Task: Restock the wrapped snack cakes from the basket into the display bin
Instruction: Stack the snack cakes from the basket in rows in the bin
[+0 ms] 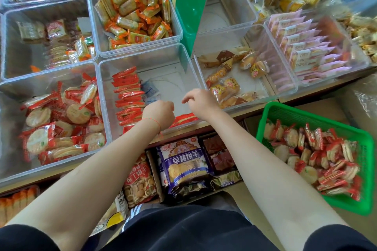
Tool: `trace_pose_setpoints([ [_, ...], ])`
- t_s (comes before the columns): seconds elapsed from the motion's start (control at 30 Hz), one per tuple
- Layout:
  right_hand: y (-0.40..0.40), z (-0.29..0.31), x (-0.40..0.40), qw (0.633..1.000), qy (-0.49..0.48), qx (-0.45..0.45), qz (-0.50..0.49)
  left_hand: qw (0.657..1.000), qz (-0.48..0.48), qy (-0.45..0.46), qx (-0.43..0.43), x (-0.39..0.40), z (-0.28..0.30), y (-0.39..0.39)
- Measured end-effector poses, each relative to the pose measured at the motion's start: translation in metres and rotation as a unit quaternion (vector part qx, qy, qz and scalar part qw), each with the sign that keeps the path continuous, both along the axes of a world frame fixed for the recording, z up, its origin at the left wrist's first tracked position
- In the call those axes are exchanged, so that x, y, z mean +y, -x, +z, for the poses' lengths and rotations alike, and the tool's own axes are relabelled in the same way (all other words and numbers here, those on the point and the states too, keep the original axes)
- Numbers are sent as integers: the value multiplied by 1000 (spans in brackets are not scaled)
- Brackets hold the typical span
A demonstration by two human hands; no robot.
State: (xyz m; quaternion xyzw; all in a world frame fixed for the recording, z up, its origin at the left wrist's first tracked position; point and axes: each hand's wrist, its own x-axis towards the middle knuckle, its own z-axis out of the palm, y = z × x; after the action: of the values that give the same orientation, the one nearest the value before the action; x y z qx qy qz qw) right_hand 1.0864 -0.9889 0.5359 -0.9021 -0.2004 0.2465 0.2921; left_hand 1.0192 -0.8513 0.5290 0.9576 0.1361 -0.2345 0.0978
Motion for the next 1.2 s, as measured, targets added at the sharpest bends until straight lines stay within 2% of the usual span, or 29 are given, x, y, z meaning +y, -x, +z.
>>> trace_pose_setpoints([
  [0.1, 3, -3, -28, 980, -99, -94, -147, 988, 8, 15, -157, -31, 11, -16],
  [0.17, 4, -12, -56, 961, -109, -111, -229, 977, -17, 47, -210, -60, 17, -29],
  [0.23, 5, -24, -91, 946, -106, -99, -290, 969, -47, 89, -226, -92, 18, -41],
  [0.33, 6, -40, -150, 915, -100, -105, -377, 959, -115, 155, -207, -149, 10, -57],
  [0.43, 9, -60, -207, 877, -82, -105, -462, 949, -184, 212, -144, -208, -9, -68],
  [0.53, 14, -91, -267, 865, -21, -33, -500, 939, -235, 243, -62, -263, -36, -76],
  [0.63, 20, -121, -315, 855, 35, 49, -516, 944, -223, 243, 18, -307, -59, -84],
  [0.7, 20, -138, -339, 862, 58, 59, -499, 945, -167, 269, 76, -332, -74, -92],
  [0.8, 12, -160, -359, 894, 72, 24, -442, 907, 13, 381, 176, -357, -95, -107],
  [0.87, 4, -173, -364, 908, 133, -18, -397, 881, 75, 410, 222, -364, -107, -116],
  [1.03, -13, -186, -361, 891, 316, -59, -322, 883, 120, 373, 256, -366, -123, -129],
  [1.13, -17, -187, -371, 875, 360, -103, -308, 876, 153, 370, 268, -368, -123, -132],
  [1.2, -19, -187, -380, 869, 367, -91, -318, 880, 165, 362, 260, -372, -123, -134],
])
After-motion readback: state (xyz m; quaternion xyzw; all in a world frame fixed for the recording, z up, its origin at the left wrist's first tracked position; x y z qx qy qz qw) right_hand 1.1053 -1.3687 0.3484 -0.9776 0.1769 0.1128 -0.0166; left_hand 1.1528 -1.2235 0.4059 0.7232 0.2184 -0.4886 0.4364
